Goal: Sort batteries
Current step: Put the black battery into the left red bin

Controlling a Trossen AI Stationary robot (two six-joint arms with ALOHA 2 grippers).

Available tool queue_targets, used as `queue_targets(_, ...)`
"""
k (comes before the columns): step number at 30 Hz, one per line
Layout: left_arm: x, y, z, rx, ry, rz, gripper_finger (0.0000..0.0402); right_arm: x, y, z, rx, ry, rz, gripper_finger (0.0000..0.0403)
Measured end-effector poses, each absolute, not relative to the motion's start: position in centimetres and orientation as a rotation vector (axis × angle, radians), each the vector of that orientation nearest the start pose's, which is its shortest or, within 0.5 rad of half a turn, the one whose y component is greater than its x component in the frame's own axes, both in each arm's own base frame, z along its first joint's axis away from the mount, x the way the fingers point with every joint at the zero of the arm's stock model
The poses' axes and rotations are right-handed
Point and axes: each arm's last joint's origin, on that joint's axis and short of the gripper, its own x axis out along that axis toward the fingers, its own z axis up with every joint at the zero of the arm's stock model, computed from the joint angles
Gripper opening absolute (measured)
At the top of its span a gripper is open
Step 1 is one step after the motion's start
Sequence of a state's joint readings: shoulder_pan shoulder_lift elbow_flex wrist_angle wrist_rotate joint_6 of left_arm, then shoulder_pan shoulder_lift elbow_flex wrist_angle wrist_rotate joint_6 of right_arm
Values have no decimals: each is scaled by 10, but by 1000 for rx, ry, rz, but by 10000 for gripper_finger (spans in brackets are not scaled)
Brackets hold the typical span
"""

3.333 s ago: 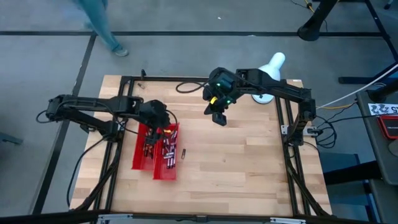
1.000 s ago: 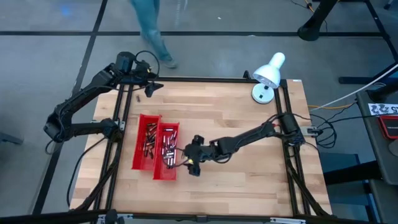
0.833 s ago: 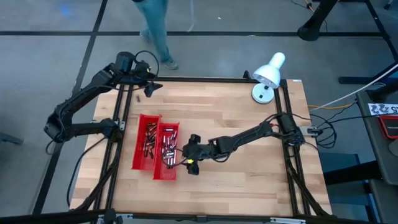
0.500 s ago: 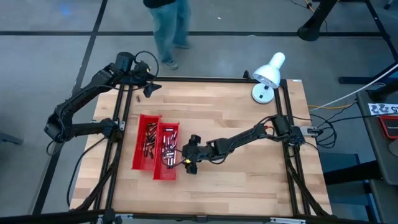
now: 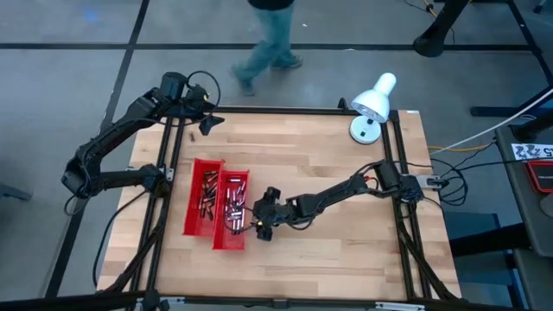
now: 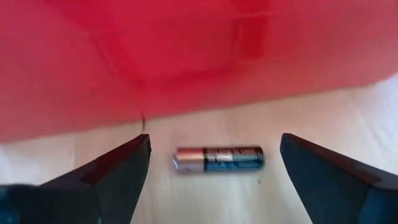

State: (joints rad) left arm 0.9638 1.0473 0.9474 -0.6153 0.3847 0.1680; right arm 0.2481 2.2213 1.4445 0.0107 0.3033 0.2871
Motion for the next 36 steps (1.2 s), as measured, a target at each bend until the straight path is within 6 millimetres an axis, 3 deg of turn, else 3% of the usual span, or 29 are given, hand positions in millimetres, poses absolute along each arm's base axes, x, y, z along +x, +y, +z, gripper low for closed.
queue_targets(7, 128, 166, 305, -294, 611, 501, 313, 457, 106, 105, 122, 706, -182, 358)
queue_targets(15, 128, 166, 305, -289, 611, 499, 313, 456, 105, 104, 122, 713, -226, 354)
queue_targets(27, 128, 166, 305, -272, 616, 496, 313, 455, 106, 103, 119, 726, -204, 221)
queue_targets(36, 128, 166, 305, -267, 617, 495, 313, 446, 103, 114, 80, 801, -225, 239)
